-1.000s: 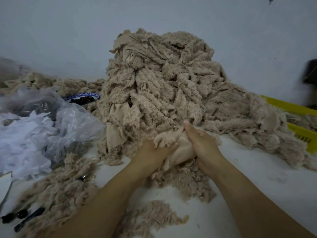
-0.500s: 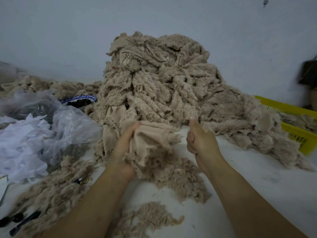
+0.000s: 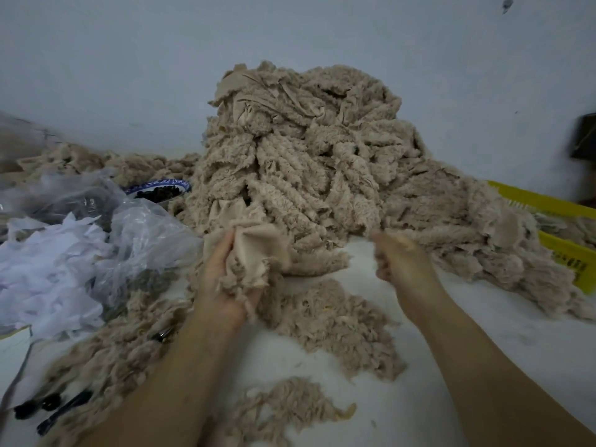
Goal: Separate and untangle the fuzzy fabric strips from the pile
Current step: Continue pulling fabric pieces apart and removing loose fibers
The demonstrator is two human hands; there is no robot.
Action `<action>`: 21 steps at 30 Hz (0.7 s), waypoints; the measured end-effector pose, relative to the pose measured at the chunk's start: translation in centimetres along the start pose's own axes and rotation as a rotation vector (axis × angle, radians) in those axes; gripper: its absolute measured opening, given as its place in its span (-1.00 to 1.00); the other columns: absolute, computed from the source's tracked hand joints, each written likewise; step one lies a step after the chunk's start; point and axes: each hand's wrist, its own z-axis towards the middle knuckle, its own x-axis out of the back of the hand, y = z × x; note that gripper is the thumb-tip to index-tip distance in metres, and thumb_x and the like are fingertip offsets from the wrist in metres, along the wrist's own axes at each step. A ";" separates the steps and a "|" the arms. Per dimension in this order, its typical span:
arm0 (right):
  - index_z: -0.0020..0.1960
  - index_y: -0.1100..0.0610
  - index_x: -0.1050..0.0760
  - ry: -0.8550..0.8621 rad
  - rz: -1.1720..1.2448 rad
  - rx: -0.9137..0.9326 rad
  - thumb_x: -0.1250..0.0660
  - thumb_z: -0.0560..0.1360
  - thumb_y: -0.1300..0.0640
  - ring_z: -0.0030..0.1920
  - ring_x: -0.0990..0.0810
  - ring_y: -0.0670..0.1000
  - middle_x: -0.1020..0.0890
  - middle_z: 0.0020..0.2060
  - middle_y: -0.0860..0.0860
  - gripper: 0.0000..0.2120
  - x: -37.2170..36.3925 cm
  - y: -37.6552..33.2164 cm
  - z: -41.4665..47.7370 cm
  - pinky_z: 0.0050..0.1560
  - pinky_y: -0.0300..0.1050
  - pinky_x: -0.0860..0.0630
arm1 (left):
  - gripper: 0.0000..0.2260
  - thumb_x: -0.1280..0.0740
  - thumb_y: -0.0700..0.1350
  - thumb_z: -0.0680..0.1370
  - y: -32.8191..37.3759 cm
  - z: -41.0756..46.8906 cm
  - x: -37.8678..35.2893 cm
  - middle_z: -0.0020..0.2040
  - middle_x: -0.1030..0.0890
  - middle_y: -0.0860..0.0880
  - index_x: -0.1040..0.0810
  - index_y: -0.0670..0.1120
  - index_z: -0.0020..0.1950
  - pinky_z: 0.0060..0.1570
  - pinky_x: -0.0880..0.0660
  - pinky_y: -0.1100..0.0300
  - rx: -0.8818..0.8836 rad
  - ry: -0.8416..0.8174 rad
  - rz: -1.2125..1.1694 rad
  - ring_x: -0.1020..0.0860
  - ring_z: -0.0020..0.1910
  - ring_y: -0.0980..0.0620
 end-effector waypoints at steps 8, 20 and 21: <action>-0.06 -0.19 -0.61 -0.691 -0.636 0.150 -0.23 0.52 -0.33 -0.28 -0.53 -0.03 -0.62 -0.11 0.01 -0.72 -3.3 0.8 -2.2 -0.26 -0.30 -0.40 | -0.73 -0.36 0.03 0.52 -0.6 0.2 0.4 -0.10 -0.70 -0.09 -0.72 -0.10 0.08 -0.21 -0.67 0.07 0.029 0.041 0.051 -0.69 -0.18 -0.02; 0.04 -0.26 -0.43 -0.566 -0.356 0.280 -0.39 0.50 -0.11 -0.04 -0.58 -0.33 -0.58 -0.08 -0.43 -0.82 -5.6 -0.3 -3.8 -0.15 -0.49 -0.45 | -0.45 -0.44 0.41 0.31 -5.1 -1.1 -1.8 -0.24 -0.62 -0.15 -0.69 -0.02 0.00 -0.36 -0.45 0.11 0.003 -0.123 0.832 -0.54 -0.42 -0.04; 0.02 -0.24 -0.46 -0.554 -0.338 0.273 -0.37 0.54 -0.02 -0.06 -0.60 -0.31 -0.61 -0.10 -0.40 -0.86 -5.5 -0.1 -3.6 -0.16 -0.48 -0.45 | -0.46 -0.40 0.40 0.37 -5.2 -1.1 -1.6 -0.12 -0.69 -0.09 -0.66 0.01 0.10 -0.21 -0.55 0.06 0.017 -0.158 0.850 -0.64 -0.26 -0.05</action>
